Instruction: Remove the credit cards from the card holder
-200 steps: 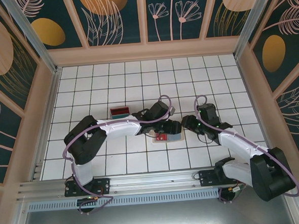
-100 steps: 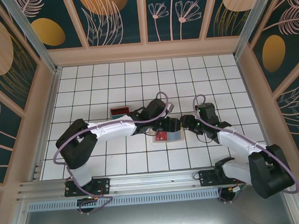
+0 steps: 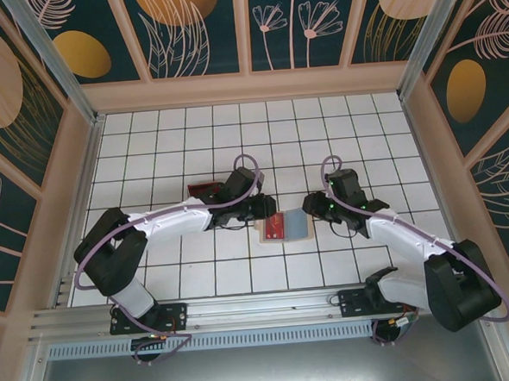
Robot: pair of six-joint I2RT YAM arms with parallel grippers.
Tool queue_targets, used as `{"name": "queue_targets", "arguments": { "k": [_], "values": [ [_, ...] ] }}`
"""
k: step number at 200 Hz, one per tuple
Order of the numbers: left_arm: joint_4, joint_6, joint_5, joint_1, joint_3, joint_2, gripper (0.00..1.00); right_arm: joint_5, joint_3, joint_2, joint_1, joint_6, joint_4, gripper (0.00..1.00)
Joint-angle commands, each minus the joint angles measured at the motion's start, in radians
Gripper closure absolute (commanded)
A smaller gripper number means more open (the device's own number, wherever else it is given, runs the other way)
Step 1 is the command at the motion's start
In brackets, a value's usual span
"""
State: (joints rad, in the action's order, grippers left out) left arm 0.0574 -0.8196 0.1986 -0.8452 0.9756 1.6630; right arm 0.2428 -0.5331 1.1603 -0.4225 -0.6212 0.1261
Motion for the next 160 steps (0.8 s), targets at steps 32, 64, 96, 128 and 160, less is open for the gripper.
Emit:
{"name": "queue_targets", "arguments": {
  "k": [32,64,96,128,160],
  "values": [
    [0.03,-0.012,-0.035,-0.004,-0.023,0.044,0.85,0.067,-0.061,0.046,-0.063,-0.024,-0.008,0.93],
    [0.036,-0.015,-0.036,-0.005,-0.023,0.097,0.89,0.161,-0.026,0.066,-0.079,-0.071,-0.116,0.95],
    [0.022,-0.021,-0.024,-0.005,-0.028,0.119,0.9,0.191,-0.018,0.108,-0.086,-0.066,-0.141,1.0],
    [0.017,-0.029,-0.012,-0.004,-0.028,0.136,0.95,0.2,-0.007,0.143,-0.091,-0.064,-0.155,1.0],
    [0.028,-0.027,-0.016,-0.005,-0.029,0.133,0.95,0.2,0.002,0.163,-0.093,-0.062,-0.164,0.99]
  ]
}}
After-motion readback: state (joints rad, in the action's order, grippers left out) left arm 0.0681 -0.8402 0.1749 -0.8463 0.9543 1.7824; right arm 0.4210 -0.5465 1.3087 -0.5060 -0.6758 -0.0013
